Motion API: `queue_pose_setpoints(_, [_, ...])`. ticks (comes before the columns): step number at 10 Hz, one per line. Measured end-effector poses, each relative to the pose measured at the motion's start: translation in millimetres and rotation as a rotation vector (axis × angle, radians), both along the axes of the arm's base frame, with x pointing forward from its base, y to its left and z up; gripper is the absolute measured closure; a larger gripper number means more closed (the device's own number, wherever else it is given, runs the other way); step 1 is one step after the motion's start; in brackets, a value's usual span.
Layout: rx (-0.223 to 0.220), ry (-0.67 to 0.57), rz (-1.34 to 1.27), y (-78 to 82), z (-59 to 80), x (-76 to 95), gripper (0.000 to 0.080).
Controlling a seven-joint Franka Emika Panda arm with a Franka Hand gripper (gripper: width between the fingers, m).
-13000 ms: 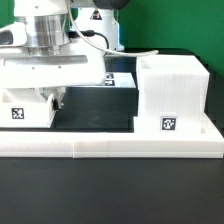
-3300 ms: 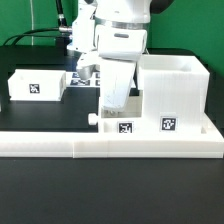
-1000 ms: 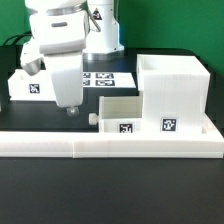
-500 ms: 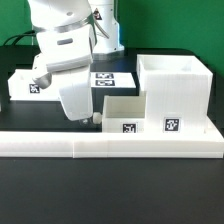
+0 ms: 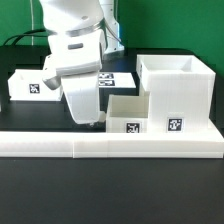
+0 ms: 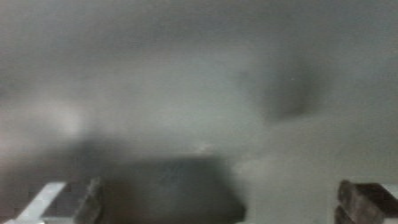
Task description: Assemble drawer
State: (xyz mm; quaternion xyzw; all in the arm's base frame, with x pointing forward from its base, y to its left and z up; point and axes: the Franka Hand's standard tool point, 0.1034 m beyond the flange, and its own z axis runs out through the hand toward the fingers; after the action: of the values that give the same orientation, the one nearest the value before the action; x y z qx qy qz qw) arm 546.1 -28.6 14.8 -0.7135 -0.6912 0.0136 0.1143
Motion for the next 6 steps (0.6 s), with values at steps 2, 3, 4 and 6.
queue_pose_setpoints(2, [-0.009,-0.012,-0.03,-0.5,-0.1,0.3,0.015])
queue_pose_setpoints(3, [-0.009,-0.011,-0.031,-0.9,-0.4,0.1,0.015])
queue_pose_setpoints(4, [-0.005,-0.012,-0.008,-1.9,-0.1,0.3,0.015])
queue_pose_setpoints(6, [0.009,-0.018,0.057,-5.8,7.0,12.7,0.015])
